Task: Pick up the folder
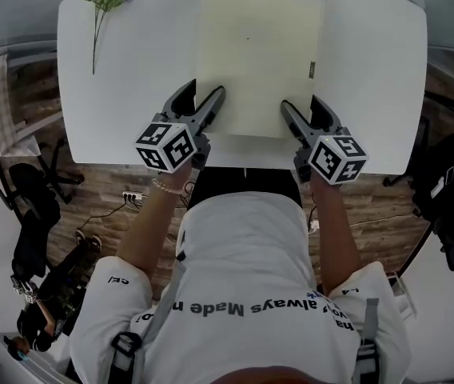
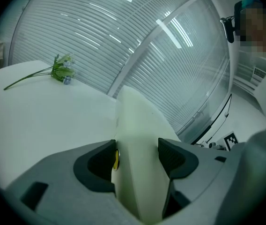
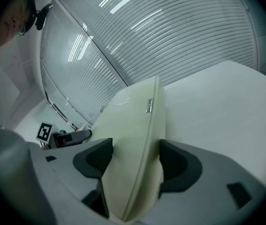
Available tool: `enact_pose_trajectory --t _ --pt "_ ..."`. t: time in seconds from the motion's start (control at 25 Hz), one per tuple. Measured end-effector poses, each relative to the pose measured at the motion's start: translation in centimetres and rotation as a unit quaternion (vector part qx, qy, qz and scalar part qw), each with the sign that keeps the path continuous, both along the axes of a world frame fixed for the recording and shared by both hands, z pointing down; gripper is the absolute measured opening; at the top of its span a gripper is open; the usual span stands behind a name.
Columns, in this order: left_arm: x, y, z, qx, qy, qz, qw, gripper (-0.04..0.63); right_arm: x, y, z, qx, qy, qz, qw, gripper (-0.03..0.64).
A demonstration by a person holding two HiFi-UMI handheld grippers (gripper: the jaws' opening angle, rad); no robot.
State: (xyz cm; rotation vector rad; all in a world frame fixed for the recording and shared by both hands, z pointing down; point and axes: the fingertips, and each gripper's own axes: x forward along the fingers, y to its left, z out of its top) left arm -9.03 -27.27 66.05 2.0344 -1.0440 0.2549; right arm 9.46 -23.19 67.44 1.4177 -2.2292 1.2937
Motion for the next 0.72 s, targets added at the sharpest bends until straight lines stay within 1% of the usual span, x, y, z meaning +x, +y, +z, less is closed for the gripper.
enact_pose_trajectory --t 0.24,0.72 --pt "0.1 -0.6 -2.5 0.019 0.009 -0.008 0.9998 0.282 0.3 -1.0 -2.8 0.028 0.008 -0.003 1.0 0.305" --pt "0.4 -0.6 -9.2 0.069 0.02 -0.025 0.9971 0.284 0.7 -1.5 -9.3 0.086 0.005 -0.001 0.996 0.305"
